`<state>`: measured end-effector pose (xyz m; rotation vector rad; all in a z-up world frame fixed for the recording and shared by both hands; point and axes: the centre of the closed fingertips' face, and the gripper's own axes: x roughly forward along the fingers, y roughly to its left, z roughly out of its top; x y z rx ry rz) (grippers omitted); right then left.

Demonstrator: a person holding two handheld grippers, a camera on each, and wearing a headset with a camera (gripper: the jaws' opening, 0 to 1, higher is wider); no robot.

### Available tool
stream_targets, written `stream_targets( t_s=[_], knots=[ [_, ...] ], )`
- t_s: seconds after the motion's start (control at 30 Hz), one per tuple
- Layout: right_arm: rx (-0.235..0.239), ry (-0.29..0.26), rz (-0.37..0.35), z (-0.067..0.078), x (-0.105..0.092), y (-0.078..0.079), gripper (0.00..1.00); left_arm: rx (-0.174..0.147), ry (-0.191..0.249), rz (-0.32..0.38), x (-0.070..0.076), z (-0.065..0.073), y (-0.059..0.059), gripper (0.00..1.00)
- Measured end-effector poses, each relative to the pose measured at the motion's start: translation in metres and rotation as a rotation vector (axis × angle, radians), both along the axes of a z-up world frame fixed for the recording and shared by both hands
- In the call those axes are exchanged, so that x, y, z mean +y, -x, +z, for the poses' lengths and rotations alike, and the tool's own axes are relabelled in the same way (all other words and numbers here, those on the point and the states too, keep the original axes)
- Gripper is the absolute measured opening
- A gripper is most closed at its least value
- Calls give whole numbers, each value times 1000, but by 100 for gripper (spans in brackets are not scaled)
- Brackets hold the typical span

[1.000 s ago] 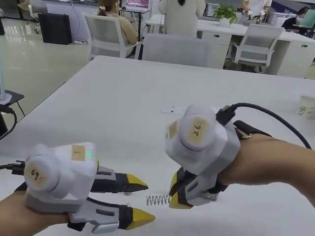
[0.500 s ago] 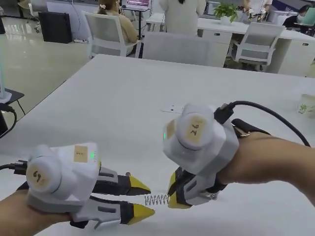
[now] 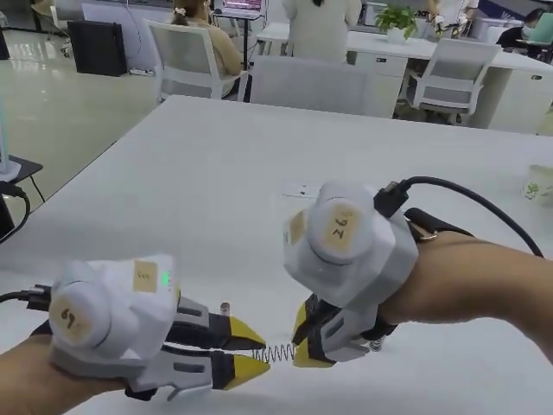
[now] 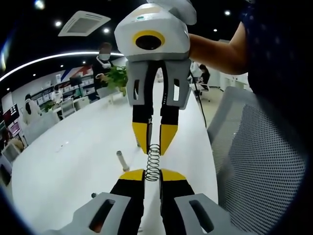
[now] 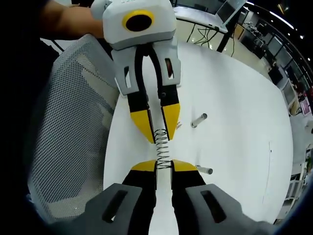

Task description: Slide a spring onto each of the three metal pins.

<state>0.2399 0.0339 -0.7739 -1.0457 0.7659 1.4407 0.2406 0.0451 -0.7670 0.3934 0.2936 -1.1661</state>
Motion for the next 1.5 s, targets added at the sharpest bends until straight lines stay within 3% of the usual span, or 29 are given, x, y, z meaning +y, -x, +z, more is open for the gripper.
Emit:
stream_targets(
  t_s=[0.53,1.17,1.5],
  knots=[
    [-23,-26,12,15,6,5,8,-6,-13,1,1,-1,0,3],
    [-52,-89,50,37,24,15,8,-18,4,-10,-2,3,1,2],
    [-34,-98,38,37,25,14,8,-28,1,-18,-2,3,2,2]
  ],
)
